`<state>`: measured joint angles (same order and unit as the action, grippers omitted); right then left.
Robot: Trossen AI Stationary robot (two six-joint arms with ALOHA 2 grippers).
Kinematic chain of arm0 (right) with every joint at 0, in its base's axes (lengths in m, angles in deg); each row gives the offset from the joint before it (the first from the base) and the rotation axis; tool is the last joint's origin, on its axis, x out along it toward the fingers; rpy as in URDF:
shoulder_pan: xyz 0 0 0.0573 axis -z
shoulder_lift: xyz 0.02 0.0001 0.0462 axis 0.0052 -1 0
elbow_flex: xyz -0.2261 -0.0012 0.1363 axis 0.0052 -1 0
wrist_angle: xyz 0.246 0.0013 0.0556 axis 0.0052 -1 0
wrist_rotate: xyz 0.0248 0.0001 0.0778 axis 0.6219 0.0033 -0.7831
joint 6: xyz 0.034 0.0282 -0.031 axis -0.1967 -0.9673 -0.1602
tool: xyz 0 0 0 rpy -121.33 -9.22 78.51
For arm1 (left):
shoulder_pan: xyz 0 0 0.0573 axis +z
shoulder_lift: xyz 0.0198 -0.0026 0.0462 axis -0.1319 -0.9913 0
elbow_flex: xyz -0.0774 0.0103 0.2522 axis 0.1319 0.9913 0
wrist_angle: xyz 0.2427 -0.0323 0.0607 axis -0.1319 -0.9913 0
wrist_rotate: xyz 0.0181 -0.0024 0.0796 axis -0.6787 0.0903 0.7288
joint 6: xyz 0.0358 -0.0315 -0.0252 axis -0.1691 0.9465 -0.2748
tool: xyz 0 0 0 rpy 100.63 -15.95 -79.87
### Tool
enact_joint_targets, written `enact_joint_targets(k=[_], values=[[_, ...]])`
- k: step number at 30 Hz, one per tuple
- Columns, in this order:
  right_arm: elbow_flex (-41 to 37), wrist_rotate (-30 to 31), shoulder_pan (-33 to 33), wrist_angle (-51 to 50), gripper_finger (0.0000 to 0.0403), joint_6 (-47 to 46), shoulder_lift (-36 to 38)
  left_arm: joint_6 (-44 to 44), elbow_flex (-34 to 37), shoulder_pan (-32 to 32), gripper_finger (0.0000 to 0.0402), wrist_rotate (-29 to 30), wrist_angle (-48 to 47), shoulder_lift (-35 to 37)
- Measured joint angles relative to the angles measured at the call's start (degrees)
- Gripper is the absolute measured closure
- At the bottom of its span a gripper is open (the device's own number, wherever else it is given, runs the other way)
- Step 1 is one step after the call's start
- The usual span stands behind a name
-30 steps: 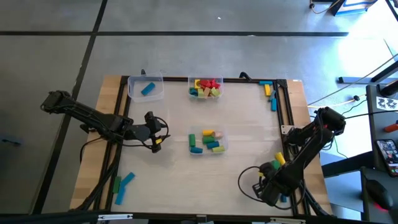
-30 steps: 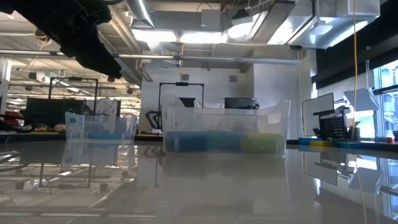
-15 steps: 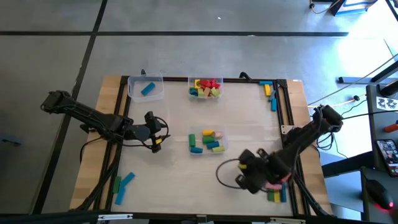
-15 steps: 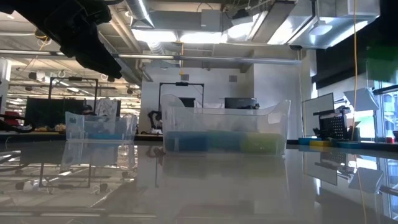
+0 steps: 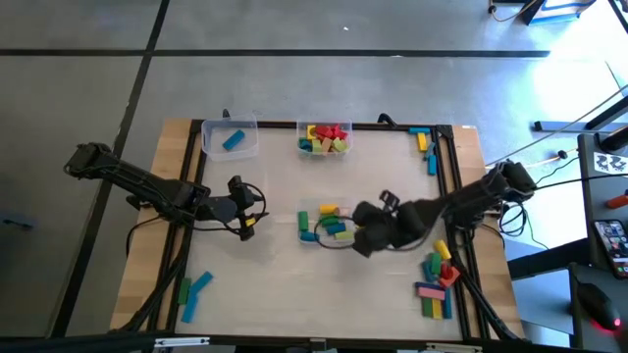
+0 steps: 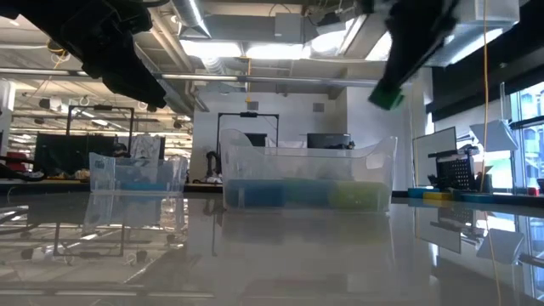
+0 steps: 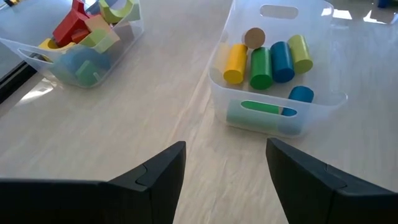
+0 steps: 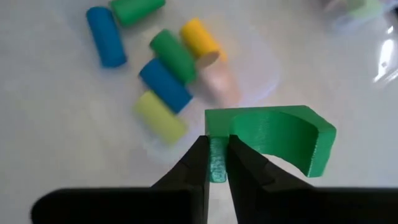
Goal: Sort blocks by size
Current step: Put the green arch block into the top right transparent bin
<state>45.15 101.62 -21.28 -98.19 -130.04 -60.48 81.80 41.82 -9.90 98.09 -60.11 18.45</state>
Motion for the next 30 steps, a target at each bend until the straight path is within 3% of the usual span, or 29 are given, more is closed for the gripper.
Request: enact_joint_targets(k=[14, 30], values=[[0.0, 1.4, 17.2, 14.4, 0.0361, 27.4, 0.0, 0.0, 0.0, 0.0, 0.0183, 0.0, 0.0, 0.0], [-1.4, -2.5, 36.5, 28.7, 0.0361, 36.1, -1.2, 0.2, 0.0, 0.0, 0.0183, 0.0, 0.0, 0.0]])
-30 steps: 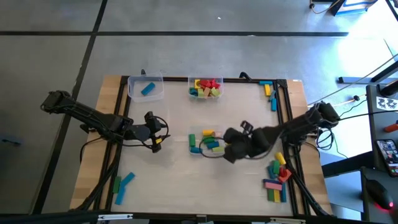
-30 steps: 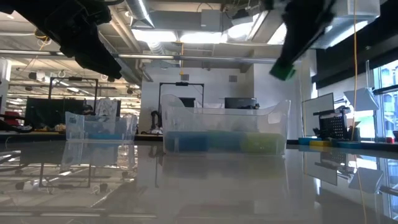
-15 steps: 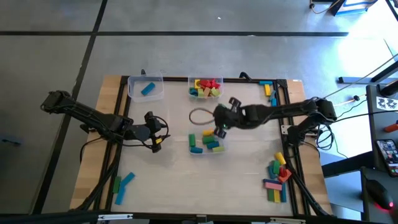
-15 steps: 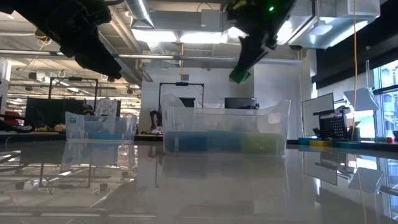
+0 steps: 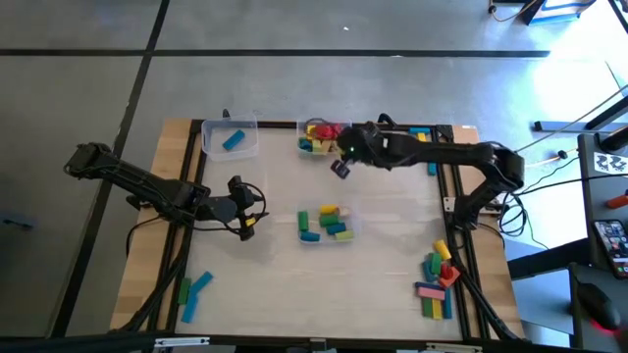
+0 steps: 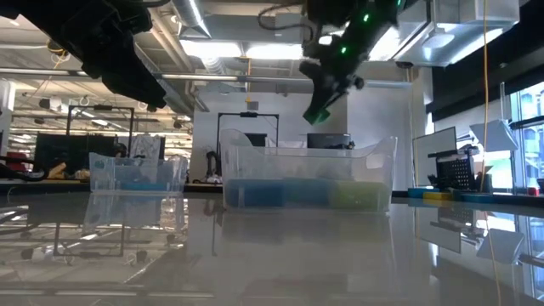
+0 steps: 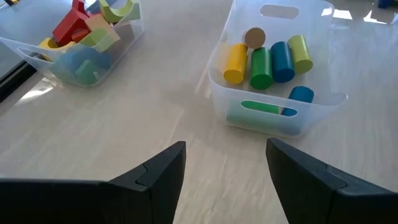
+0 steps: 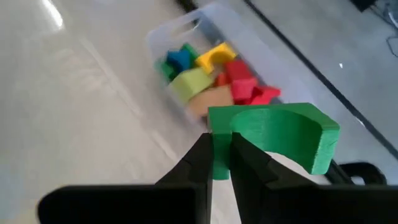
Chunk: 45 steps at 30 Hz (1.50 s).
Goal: Sort blocks by size
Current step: Put the green arch block into the top right transparent bin, then put the orange arch block into the top right transparent bin
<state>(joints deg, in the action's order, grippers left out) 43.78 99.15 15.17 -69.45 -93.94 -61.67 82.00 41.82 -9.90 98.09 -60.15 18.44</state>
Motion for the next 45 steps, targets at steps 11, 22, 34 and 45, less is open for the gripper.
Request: enact_joint_targets(k=[11, 22, 34, 45], values=[[-1.8, -3.6, 9.4, 11.6, 0.0361, -0.1, -7.5, 0.0, 0.0, 0.1, 0.0183, 0.0, -0.4, 0.0], [-1.8, -3.9, 9.9, 16.2, 0.0289, -0.1, -11.3, -0.2, 0.0, 0.1, 0.0183, 0.0, -0.3, 0.0], [-1.7, -5.9, 9.9, 16.3, 0.0147, -0.1, -11.3, 0.0, 0.0, 0.1, 0.0183, 0.0, -0.3, 0.0], [0.5, -10.1, 6.8, 5.9, 0.0146, 0.9, -6.4, 0.0, 0.0, 0.1, 0.0183, 0.0, -0.3, 0.0]])
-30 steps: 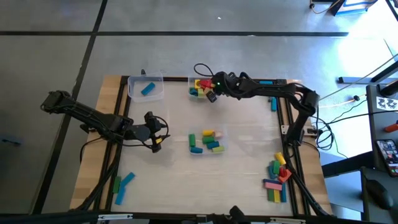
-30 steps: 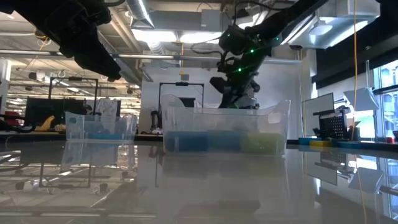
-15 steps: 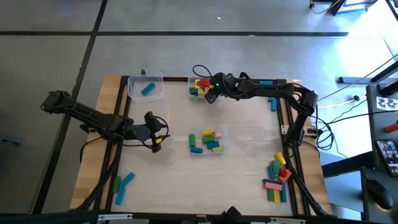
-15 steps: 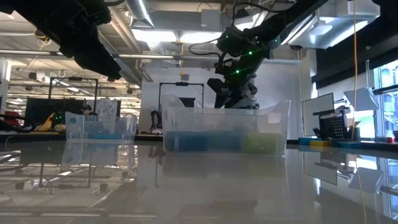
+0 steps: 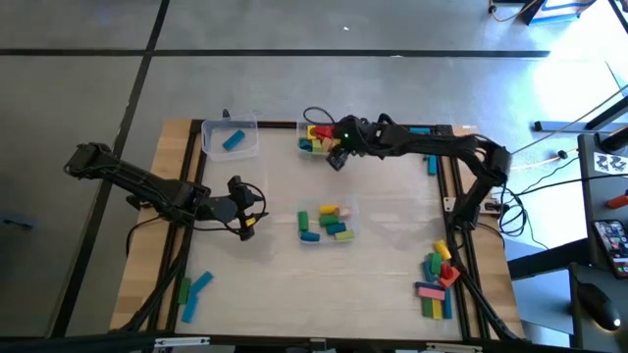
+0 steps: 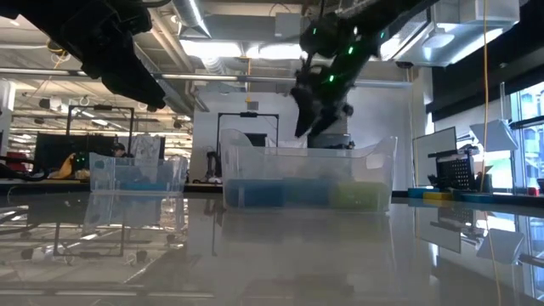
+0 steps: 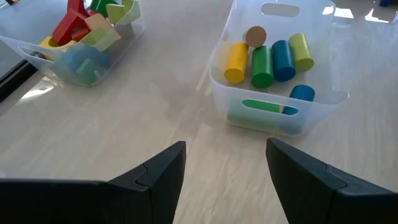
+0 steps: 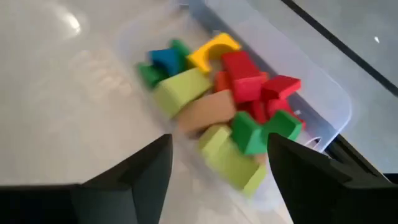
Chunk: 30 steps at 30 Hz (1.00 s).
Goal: Sort blocks by size
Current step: Put the orange arch block into the top right transparent bin
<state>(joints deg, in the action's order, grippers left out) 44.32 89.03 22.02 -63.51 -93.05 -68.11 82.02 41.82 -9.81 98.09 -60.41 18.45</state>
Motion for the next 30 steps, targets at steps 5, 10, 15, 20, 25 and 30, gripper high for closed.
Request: enact_joint_targets(k=[5, 10, 15, 20, 25, 30], values=[[0.0, 2.9, -5.8, -7.7, 0.015, 0.5, 6.0, 0.0, 0.0, 0.0, 0.0183, 0.0, 0.0, 0.0], [0.0, 3.9, -12.7, -16.5, 0.015, -2.4, 11.3, 0.6, 0.0, 0.0, 0.0183, 0.0, 0.0, 0.0], [0.0, 4.6, -20.0, -23.7, 0.015, -7.2, 14.5, 0.6, 0.0, 0.0, 0.0183, 0.0, 0.0, 0.0], [0.0, 4.3, -27.5, -30.4, 0.015, -13.1, 15.7, 0.6, 0.0, 0.0, 0.0183, 0.0, 0.0, 0.0], [0.0, 3.3, -34.6, -36.3, 0.015, -21.3, 15.6, 1.3, 0.0, 0.0, 0.0183, 0.0, 0.0, 0.0], [0.0, 2.9, -41.2, -40.2, 0.015, -29.3, 15.6, 1.5, 0.0, 0.0, 0.0183, 0.0, 0.0, 0.0]])
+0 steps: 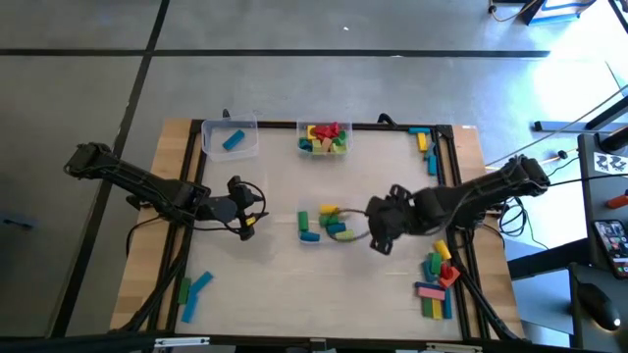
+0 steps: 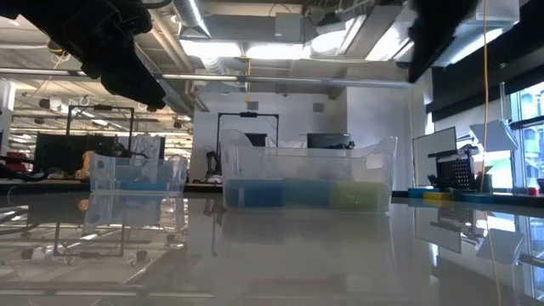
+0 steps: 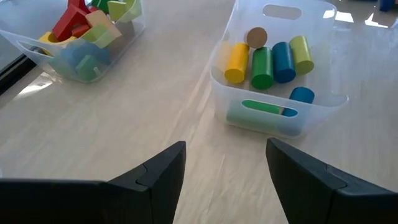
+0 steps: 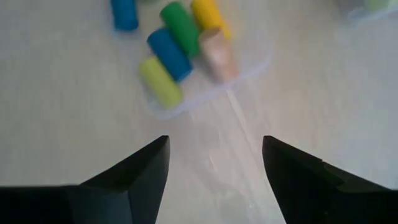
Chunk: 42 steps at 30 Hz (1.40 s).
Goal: Sort blocks by size
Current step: Put the orange arch block into the top right transparent bin
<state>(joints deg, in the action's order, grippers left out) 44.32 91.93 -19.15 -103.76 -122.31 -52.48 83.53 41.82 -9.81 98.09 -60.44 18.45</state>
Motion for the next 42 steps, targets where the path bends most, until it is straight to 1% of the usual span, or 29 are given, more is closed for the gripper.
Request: enact_joint_targets(k=[8, 15, 22, 30, 39, 42], values=[[0.0, -0.1, -9.7, -4.4, 0.015, -13.0, 0.0, 0.0, 0.0, 0.0, 0.0183, 0.0, 0.0, 0.0], [0.0, -1.8, -18.1, -5.4, 0.015, -23.0, 0.0, -0.5, 0.0, 0.0, 0.0183, 0.0, 0.0, 0.0], [0.0, -4.8, -27.0, -7.6, 0.015, -31.9, 0.0, -0.4, 0.0, 0.0, 0.0183, 0.0, 0.0, 0.0], [0.0, -8.2, -35.4, -10.0, 0.015, -33.5, -2.7, -0.4, 0.0, 0.0, 0.0183, 0.0, 0.0, 0.0], [0.0, -17.3, -39.3, -12.3, 0.015, -38.6, -8.1, -1.5, 0.0, 0.0, 0.0183, 0.0, -0.1, 0.0], [0.0, -18.9, -40.8, -12.3, 0.015, -39.6, -9.1, -1.5, 0.0, 0.0, 0.0183, 0.0, -0.1, 0.0]])
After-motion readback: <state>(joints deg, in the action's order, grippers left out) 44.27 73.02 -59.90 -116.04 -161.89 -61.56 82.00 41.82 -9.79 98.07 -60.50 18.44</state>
